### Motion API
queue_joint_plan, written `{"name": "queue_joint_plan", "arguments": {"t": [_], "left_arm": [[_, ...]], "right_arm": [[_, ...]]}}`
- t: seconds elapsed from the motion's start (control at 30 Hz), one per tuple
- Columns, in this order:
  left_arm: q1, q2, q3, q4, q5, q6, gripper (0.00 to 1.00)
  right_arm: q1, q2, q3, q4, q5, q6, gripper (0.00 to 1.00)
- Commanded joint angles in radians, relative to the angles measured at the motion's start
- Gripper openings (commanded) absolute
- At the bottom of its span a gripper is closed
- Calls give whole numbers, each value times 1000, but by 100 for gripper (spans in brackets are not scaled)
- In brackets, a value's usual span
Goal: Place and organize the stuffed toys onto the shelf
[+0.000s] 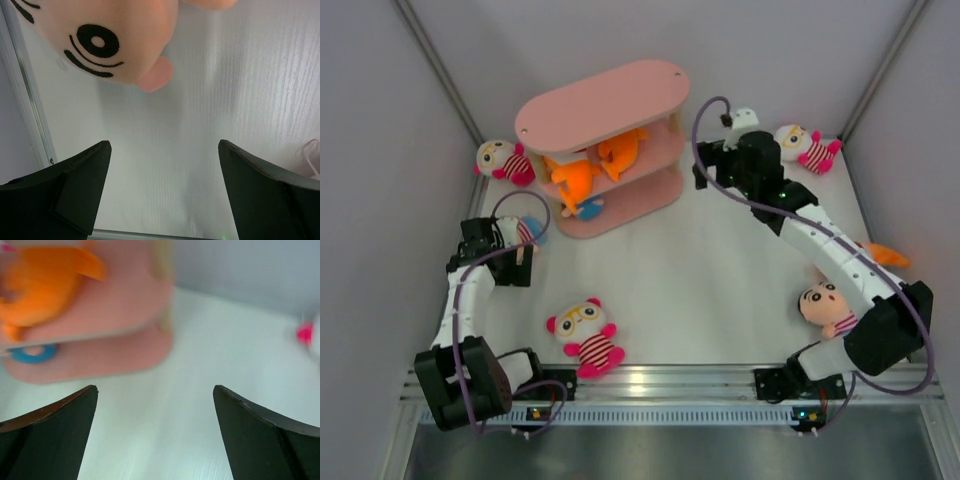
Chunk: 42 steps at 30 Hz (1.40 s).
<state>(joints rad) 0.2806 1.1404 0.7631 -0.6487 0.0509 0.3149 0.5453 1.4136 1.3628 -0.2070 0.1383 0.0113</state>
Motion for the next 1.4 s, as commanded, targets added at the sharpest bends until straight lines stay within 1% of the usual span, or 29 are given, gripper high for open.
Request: {"name": "queue_joint_plan", "arguments": {"t": [0.0, 0.03, 0.07, 0.1, 0.13, 0.17, 0.23, 0.27, 0.33, 0.37, 0.43, 0.47, 0.57, 0.67, 0.7, 0.8, 0.87, 0.97, 1.03, 1.07, 1.1, 1.13, 1.17, 1.27, 1.3, 1.37], "left_arm": [[0, -25, 8, -2, -5, 3, 94], [0, -25, 7, -3, -5, 3, 94], [-1, -27, 5, -3, -5, 3, 94], [-1, -28, 5, -3, -5, 3, 94], [-3, -30, 5, -3, -8, 3, 94], [-4, -30, 5, -3, -6, 3, 94], [-8, -33, 5, -5, -8, 3, 94], [-8, -36, 4, -6, -9, 3, 94], [-11, -36, 4, -5, -10, 1, 94], [-11, -37, 4, -6, -10, 3, 94], [-12, -37, 4, -6, -10, 1, 94], [-14, -39, 2, -6, -11, 0, 94], [-14, -37, 2, -6, -14, 1, 94], [-12, -37, 4, -8, -14, 1, 94], [-12, -37, 4, -6, -14, 1, 94], [-12, -39, 2, -8, -16, 1, 94], [-12, -39, 2, -8, -16, 1, 94], [-14, -34, 2, -8, -14, 1, 94], [-12, -36, 2, -8, -16, 1, 94], [-14, -36, 2, -8, -17, 1, 94], [-14, -36, 2, -8, -16, 1, 94], [-12, -37, 2, -9, -17, 0, 94], [-12, -36, 2, -9, -16, 0, 94], [-12, -36, 2, -9, -16, 1, 94], [-12, -37, 2, -9, -16, 1, 94], [-12, -38, 2, -11, -14, 3, 94]], "right_arm": [[-279, 44, -129, -315, 97, 513, 99], [-452, 41, -171, -309, 49, 606, 99], [-526, 25, -254, -277, -15, 636, 99], [-612, 15, -293, -250, -23, 653, 97], [-701, -22, -327, -229, -7, 670, 96], [-722, -40, -379, -209, 67, 668, 96], [-732, -77, -406, -183, 154, 639, 95], [-732, -80, -407, -186, 174, 627, 96], [-732, -79, -392, -219, 219, 589, 96], [-732, -68, -368, -235, 283, 578, 96], [-732, -58, -346, -276, 363, 558, 98], [-734, -50, -332, -288, 438, 555, 98], [-737, -53, -321, -311, 513, 535, 99], [-745, -71, -355, -315, 526, 562, 99], [-754, -77, -369, -316, 520, 596, 100], [-807, -91, -453, -293, 469, 651, 99], [-840, -85, -508, -250, 403, 656, 99], [-849, -38, -519, -238, 345, 639, 97], [-848, -13, -518, -233, 319, 624, 85], [-848, -13, -519, -229, 307, 619, 78], [-849, -16, -524, -215, 293, 607, 61], [-849, -27, -527, -206, 262, 601, 51], [-849, -34, -539, -197, 250, 596, 39], [-848, -68, -556, -186, 222, 578, 21], [-848, -77, -561, -184, 219, 570, 0], [-848, -113, -579, -166, 173, 556, 0]]}}
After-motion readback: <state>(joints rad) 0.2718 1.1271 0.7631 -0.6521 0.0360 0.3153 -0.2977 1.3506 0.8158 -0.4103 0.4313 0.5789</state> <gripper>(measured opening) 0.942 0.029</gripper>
